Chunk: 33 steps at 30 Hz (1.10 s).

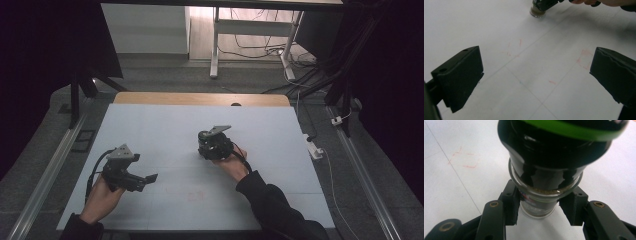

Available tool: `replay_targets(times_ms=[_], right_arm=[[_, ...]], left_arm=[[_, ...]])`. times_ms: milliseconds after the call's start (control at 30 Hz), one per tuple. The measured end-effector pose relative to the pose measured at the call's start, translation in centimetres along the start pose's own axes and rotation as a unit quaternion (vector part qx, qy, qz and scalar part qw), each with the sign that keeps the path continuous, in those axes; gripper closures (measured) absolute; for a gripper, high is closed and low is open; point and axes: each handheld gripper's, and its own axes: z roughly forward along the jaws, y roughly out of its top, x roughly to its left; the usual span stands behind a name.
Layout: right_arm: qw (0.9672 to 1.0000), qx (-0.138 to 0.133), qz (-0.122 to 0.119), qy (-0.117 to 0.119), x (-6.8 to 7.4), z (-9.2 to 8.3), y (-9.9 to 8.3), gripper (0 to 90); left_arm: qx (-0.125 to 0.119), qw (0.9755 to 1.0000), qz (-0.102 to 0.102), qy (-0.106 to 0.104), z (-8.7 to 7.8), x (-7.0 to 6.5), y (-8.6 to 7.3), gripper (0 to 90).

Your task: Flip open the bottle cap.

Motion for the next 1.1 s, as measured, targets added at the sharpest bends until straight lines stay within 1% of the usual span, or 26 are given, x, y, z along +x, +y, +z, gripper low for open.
replay_targets(times_ms=[67,133,233,467,667,800,867,967,1033,1100], right_arm=[[1.0000,0.000,-0.001,0.000,0.0,0.0,0.0,52.6],[1.0000,0.000,-0.001,0.000,0.0,0.0,0.0,52.6],[1.0000,0.000,-0.001,0.001,0.0,0.0,0.0,52.6],[1.0000,0.000,-0.002,0.001,0.0,0.0,0.0,52.6],[1.0000,0.001,-0.003,0.001,0.0,0.0,0.0,52.6],[1.0000,0.001,-0.003,0.001,0.0,0.0,0.0,52.6],[1.0000,0.001,-0.002,0.001,0.0,0.0,0.0,52.6],[1.0000,0.001,-0.002,0.002,0.0,0.0,0.0,52.6],[1.0000,0.001,-0.003,0.002,0.0,0.0,0.0,52.6],[1.0000,0.000,-0.001,0.002,0.0,0.0,0.0,52.6]], left_arm=[[-0.002,1.0000,-0.001,-0.008,0.5,0.2,0.6,0.0],[-0.002,0.9999,0.000,-0.011,1.0,0.4,1.1,0.0],[0.000,0.9999,0.011,-0.005,1.7,0.6,1.9,0.0],[0.004,0.9995,0.029,-0.010,3.7,0.8,3.6,0.1],[0.001,0.9987,0.044,-0.024,5.3,0.8,5.1,0.1],[-0.004,0.9984,0.045,-0.034,6.4,1.1,6.0,0.0],[-0.004,0.9981,0.050,-0.035,7.0,1.2,6.3,0.0],[0.002,0.9980,0.056,-0.030,7.7,1.2,6.8,0.0],[0.004,0.9981,0.053,-0.033,8.2,1.3,7.1,0.0],[0.004,0.9981,0.053,-0.031,8.7,1.3,7.5,0.0]])
